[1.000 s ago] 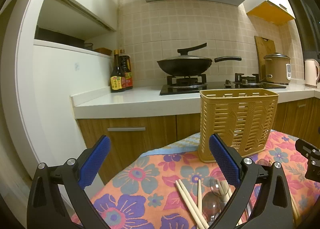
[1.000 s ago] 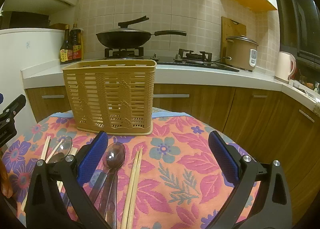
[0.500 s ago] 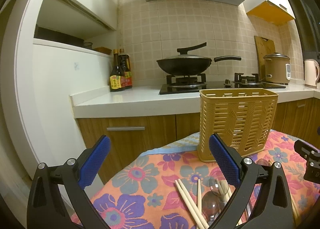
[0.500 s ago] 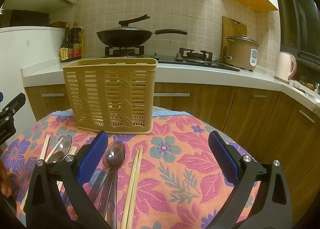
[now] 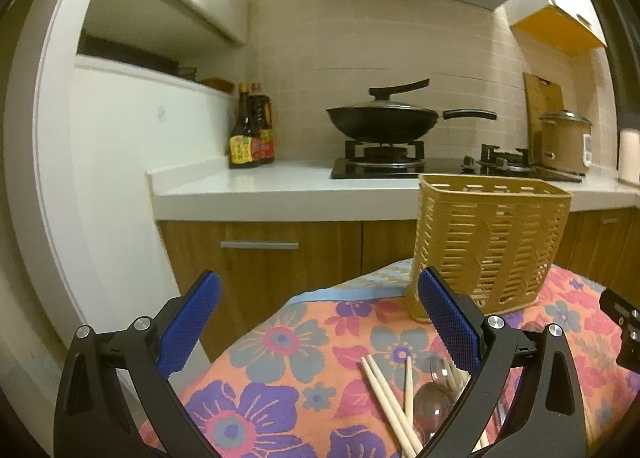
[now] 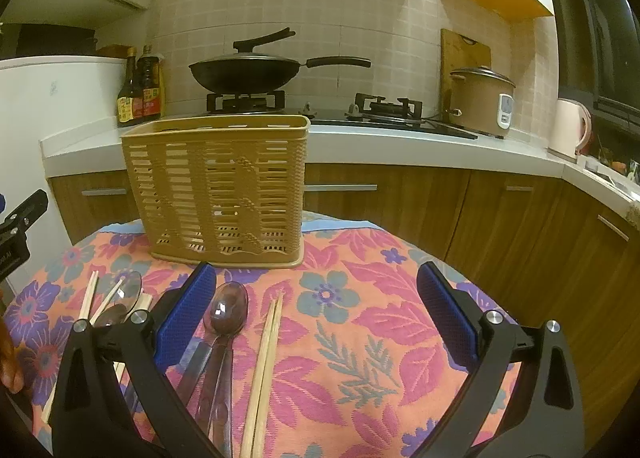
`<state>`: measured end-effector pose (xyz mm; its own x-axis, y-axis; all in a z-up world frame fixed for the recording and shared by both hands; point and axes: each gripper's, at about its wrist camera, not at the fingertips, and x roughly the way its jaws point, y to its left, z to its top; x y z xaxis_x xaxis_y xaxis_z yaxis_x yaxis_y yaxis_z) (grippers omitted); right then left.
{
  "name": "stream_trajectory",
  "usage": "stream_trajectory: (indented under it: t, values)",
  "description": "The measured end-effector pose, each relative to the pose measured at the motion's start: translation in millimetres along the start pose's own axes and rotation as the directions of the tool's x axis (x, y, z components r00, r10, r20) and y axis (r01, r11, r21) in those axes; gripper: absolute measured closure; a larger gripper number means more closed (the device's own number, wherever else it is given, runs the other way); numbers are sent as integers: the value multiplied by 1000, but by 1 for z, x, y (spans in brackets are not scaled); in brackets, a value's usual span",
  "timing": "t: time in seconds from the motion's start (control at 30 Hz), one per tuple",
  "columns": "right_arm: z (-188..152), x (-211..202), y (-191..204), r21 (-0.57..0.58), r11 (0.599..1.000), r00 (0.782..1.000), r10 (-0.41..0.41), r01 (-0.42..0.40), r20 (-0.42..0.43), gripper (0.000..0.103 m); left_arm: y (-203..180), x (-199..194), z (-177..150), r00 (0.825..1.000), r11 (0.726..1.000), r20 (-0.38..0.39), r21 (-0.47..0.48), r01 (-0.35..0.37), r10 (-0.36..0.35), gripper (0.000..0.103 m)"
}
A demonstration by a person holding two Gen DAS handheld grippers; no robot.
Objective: Organize utensils
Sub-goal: 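Lower the left tool onto the wooden chopsticks and close on the pair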
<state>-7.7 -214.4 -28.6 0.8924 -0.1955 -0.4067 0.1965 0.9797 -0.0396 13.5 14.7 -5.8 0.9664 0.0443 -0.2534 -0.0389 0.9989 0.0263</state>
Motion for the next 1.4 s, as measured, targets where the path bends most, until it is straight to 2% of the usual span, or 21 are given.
stream_trajectory:
  t: [0.17, 0.23, 0.27, 0.3, 0.33, 0.37, 0.43, 0.47, 0.5, 0.53, 0.57, 0.6, 0.63, 0.67, 0.73, 0.87, 0.9, 0.97, 1.07, 1.27, 1.4]
  values:
    - [0, -1, -1, 9, 1000, 1000, 5, -5, 16, 8, 11, 6, 3, 999, 999, -31, -45, 29, -30, 7]
    - [-1, -3, -2, 14, 1000, 999, -11, 10, 34, 8, 23, 16, 11, 990, 993, -111, -81, 84, -92, 7]
    - [-1, -5, -3, 16, 1000, 999, -13, 13, 44, 8, 29, 23, 13, 976, 987, -170, -106, 121, -138, 8]
    - [0, -5, -1, -16, 1000, 999, -26, 26, 35, 8, 36, 31, 14, 952, 977, -239, -138, 163, -193, 10]
    - [0, -3, 1, -30, 999, 999, -31, 31, 16, 8, 46, 42, 12, 907, 954, -320, -207, 215, -274, 12]
    - [0, 0, 1, -31, 999, 1000, -26, 26, -1, 8, 51, 49, 10, 879, 940, -357, -243, 240, -317, 16]
    - [1, 1, 2, -48, 998, 999, -35, 35, -12, 8, 56, 67, -4, 769, 896, -476, -337, 290, -427, 22]
    - [0, 3, 3, -51, 998, 999, -41, 40, -20, 8, 54, 72, -12, 733, 885, -508, -354, 302, -453, 30]
    - [0, 5, 2, -46, 998, 999, -33, 32, -30, 9, 50, 77, -21, 686, 869, -540, -380, 317, -487, 40]
    - [0, 6, 2, -39, 999, 999, -26, 24, -40, 13, 42, 81, -33, 631, 854, -579, -403, 328, -515, 43]
    - [0, 9, 2, -33, 999, 998, -20, 18, -54, 15, 36, 82, -40, 612, 854, -597, -399, 335, -519, 47]
    - [0, 11, 3, -36, 999, 997, -19, 17, -71, 18, 29, 82, -44, 602, 858, -611, -383, 342, -513, 48]
    - [0, 12, 4, -38, 999, 996, -15, 12, -85, 23, 21, 79, -45, 634, 884, -616, -323, 337, -467, 48]
    - [-1, 13, 3, -19, 1000, 997, -3, 2, -75, 27, 13, 80, -46, 650, 906, -632, -265, 329, -422, 49]
    - [-1, 16, 2, -6, 1000, 996, 13, -14, -89, 32, 2, 80, -49, 644, 913, -650, -240, 331, -404, 53]
    - [0, 23, -7, 52, 997, 985, 63, -56, -163, 36, -17, 75, -50, 656, 937, -680, -143, 319, -327, 55]
    - [1, 25, -9, 74, 994, 977, 92, -79, -191, 36, -21, 76, -54, 664, 943, -683, -115, 312, -303, 61]
    - [2, 29, -9, 88, 990, 960, 129, -110, -249, 36, -21, 76, -51, 666, 949, -694, -87, 302, -275, 71]
    - [-1, 33, -2, 80, 987, 932, 156, -137, -328, 40, -25, 77, -54, 667, 949, -698, -59, 309, -260, 77]
    - [-3, 42, 6, 151, 962, 834, 271, -226, -481, 65, -20, 76, -53, 669, 947, -700, -34, 318, -250, 93]
    - [-2, 46, 9, 271, 910, 729, 413, -312, -546, 70, -14, 77, -53, 658, 937, -699, -50, 346, -280, 93]
